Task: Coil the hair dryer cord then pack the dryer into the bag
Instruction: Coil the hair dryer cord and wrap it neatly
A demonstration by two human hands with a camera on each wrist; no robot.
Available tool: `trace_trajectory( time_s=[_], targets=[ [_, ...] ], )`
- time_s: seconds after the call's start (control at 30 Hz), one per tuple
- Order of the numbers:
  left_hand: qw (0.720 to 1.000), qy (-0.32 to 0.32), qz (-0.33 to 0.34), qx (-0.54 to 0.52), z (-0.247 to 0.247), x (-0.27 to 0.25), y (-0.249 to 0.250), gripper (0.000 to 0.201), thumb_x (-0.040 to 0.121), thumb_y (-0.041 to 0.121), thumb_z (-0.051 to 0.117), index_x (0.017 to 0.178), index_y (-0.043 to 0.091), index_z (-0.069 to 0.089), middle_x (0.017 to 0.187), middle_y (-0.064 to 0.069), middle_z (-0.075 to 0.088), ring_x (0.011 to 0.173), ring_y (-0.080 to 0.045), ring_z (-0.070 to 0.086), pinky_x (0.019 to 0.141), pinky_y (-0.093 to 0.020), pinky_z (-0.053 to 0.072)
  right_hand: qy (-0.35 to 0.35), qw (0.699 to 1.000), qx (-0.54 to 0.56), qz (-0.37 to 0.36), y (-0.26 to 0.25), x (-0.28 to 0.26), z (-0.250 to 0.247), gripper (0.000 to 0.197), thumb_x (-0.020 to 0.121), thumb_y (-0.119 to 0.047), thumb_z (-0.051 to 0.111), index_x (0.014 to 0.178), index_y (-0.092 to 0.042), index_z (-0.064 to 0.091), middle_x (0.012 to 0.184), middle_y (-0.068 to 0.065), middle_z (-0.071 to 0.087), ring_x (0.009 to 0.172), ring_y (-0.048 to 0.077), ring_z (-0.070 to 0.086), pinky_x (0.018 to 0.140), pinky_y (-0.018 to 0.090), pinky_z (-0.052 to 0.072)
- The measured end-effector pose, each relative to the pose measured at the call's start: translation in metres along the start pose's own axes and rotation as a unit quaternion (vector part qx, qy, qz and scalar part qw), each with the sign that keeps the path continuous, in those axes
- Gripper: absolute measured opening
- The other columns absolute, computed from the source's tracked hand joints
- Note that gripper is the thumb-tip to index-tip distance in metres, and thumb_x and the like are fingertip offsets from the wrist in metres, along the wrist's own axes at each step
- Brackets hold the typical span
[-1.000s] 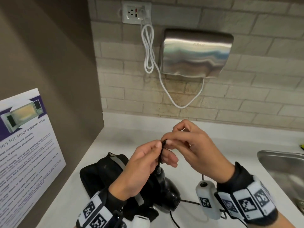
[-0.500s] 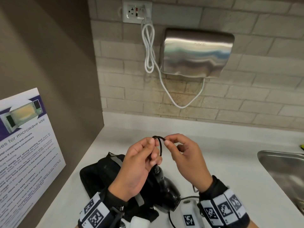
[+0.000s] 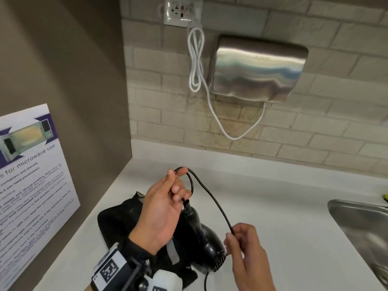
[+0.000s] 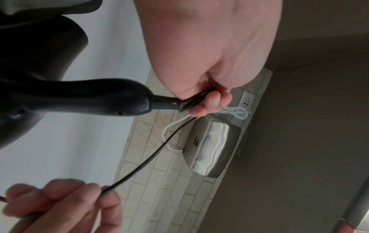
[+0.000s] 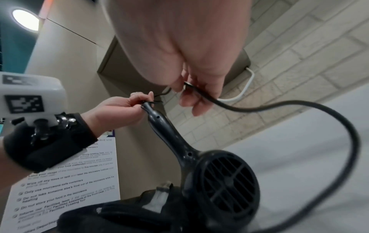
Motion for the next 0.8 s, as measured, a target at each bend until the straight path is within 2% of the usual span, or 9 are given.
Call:
trace_trajectory(
  time_s=[0.1, 0.2, 0.3, 0.37, 0.47, 0.53, 0.6, 0.67, 0.8],
  targets=[
    [1.0, 0.0, -0.003, -0.006, -0.001, -0.001, -0.003, 0.039, 0.1, 0.028, 0.046, 0.118, -0.003, 0.061, 0.057, 0.003, 0.036, 0.048, -0.009, 0.034, 0.058, -0.025, 0.042, 0.071, 0.997, 0.013, -0.007, 0.003, -0.005, -0.014, 0.038, 0.089, -0.006, 0.066, 0.09, -0.043, 0.06, 0.076, -0.009, 0.071, 0.065, 0.011, 0.067, 0.06, 0.014, 0.051],
    [1.0, -0.012, -0.003, 0.003, 0.004, -0.004, -0.004, 0.038, 0.098, 0.028, 0.047, 0.12, 0.001, 0.063, 0.057, 0.001, 0.039, 0.049, -0.009, 0.038, 0.065, -0.028, 0.042, 0.085, 0.99, -0.065, -0.096, -0.019, 0.0, -0.019, 0.021, 0.086, -0.019, 0.065, 0.097, -0.037, 0.064, 0.078, -0.013, 0.071, 0.072, 0.003, 0.066, 0.063, 0.009, 0.047],
    [0.999, -0.025, 0.005, 0.029, 0.008, -0.006, -0.004, 0.036, 0.099, 0.026, 0.047, 0.121, 0.003, 0.064, 0.06, -0.002, 0.044, 0.053, -0.011, 0.043, 0.074, -0.031, 0.042, 0.03, 0.963, -0.21, -0.168, -0.048, 0.004, -0.01, 0.014, 0.089, -0.03, 0.051, 0.101, -0.033, 0.058, 0.076, -0.011, 0.065, 0.07, 0.008, 0.054, 0.06, 0.019, 0.044],
    [0.997, -0.034, 0.016, 0.062, 0.009, -0.007, -0.002, 0.036, 0.101, 0.025, 0.045, 0.124, 0.004, 0.063, 0.065, -0.005, 0.049, 0.057, -0.012, 0.047, 0.08, -0.032, 0.043, -0.007, 0.939, -0.272, -0.208, -0.069, 0.004, -0.004, 0.019, 0.087, -0.023, 0.048, 0.104, -0.027, 0.056, 0.078, -0.008, 0.064, 0.073, 0.013, 0.047, 0.06, 0.024, 0.042],
    [0.992, -0.052, 0.026, 0.112, 0.013, -0.012, -0.003, 0.032, 0.1, 0.025, 0.045, 0.119, 0.009, 0.066, 0.068, -0.004, 0.056, 0.063, -0.013, 0.052, 0.083, -0.031, 0.045, -0.081, 0.903, -0.314, -0.28, -0.101, -0.002, 0.007, 0.028, 0.075, -0.015, 0.055, 0.101, -0.025, 0.06, 0.078, -0.009, 0.059, 0.073, 0.01, 0.038, 0.053, 0.021, 0.04],
    [0.986, -0.062, 0.037, 0.151, 0.018, -0.015, -0.002, 0.031, 0.097, 0.028, 0.048, 0.106, 0.011, 0.072, 0.071, -0.005, 0.062, 0.068, -0.014, 0.055, 0.088, -0.033, 0.044, -0.121, 0.896, -0.301, -0.302, -0.12, -0.002, 0.007, 0.028, 0.075, -0.023, 0.055, 0.103, -0.025, 0.059, 0.079, -0.009, 0.057, 0.071, 0.011, 0.04, 0.048, 0.024, 0.044],
    [0.978, -0.068, 0.053, 0.19, 0.022, -0.017, -0.002, 0.032, 0.096, 0.03, 0.049, 0.101, 0.009, 0.073, 0.078, -0.006, 0.068, 0.074, -0.016, 0.061, 0.094, -0.035, 0.045, -0.141, 0.903, -0.267, -0.306, -0.136, 0.001, 0.001, 0.034, 0.075, -0.014, 0.062, 0.106, -0.027, 0.057, 0.082, -0.009, 0.057, 0.07, 0.013, 0.045, 0.048, 0.028, 0.048],
    [0.97, -0.076, 0.064, 0.22, 0.024, -0.018, -0.002, 0.033, 0.097, 0.03, 0.05, 0.102, 0.005, 0.071, 0.087, -0.007, 0.074, 0.079, -0.016, 0.066, 0.097, -0.035, 0.046, -0.155, 0.911, -0.227, -0.309, -0.149, 0.007, -0.004, 0.035, 0.083, -0.007, 0.062, 0.107, -0.031, 0.056, 0.085, -0.01, 0.057, 0.073, 0.015, 0.051, 0.055, 0.031, 0.05],
    [0.957, -0.122, 0.048, 0.258, 0.034, -0.024, -0.009, 0.036, 0.099, 0.029, 0.049, 0.117, 0.004, 0.066, 0.102, -0.012, 0.076, 0.097, -0.011, 0.07, 0.093, -0.025, 0.047, -0.176, 0.938, -0.119, -0.273, -0.16, 0.025, -0.013, 0.024, 0.096, -0.02, 0.055, 0.111, -0.037, 0.061, 0.09, -0.013, 0.057, 0.092, 0.01, 0.064, 0.079, 0.024, 0.052]
  ],
)
Point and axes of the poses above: each hand's wrist, its own x-axis towards the middle knuckle, its own z-axis out of the palm, y = z × x, the point moved 9 cm from there along x, towards the middle knuckle
